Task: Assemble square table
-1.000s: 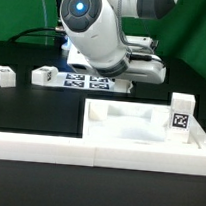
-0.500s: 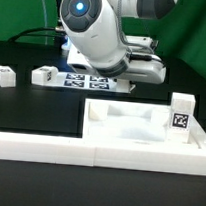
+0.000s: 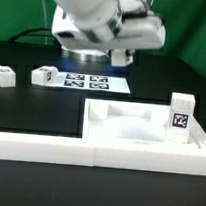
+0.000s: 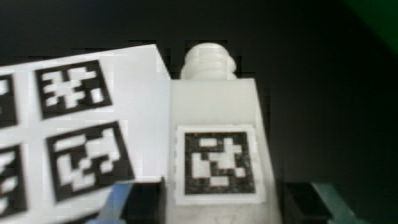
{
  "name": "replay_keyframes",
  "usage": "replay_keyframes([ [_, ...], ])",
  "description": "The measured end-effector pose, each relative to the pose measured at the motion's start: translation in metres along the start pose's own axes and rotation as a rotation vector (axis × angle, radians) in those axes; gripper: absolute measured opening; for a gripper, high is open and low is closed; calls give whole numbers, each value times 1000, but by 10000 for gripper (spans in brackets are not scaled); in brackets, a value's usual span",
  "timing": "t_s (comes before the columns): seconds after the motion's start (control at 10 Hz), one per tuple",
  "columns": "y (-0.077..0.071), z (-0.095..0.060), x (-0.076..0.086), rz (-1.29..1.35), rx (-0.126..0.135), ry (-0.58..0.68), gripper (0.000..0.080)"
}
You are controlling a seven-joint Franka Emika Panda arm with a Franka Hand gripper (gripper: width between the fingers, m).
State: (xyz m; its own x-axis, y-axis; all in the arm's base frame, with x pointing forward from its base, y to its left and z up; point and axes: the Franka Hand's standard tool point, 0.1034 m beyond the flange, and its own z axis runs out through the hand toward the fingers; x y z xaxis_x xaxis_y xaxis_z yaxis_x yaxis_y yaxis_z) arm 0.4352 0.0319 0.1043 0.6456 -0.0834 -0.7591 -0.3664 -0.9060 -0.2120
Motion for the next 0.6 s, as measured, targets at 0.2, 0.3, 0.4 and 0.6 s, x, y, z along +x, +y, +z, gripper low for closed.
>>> replay_keyframes([
  [0.2, -6, -14, 2, -10, -5, 52, 288],
  [0.3, -7, -18, 9, -14, -10, 175, 288],
  [0.4, -5, -16, 7, -28, -15, 235, 288],
  [0.6, 5, -36, 22, -70, -34, 373, 289],
])
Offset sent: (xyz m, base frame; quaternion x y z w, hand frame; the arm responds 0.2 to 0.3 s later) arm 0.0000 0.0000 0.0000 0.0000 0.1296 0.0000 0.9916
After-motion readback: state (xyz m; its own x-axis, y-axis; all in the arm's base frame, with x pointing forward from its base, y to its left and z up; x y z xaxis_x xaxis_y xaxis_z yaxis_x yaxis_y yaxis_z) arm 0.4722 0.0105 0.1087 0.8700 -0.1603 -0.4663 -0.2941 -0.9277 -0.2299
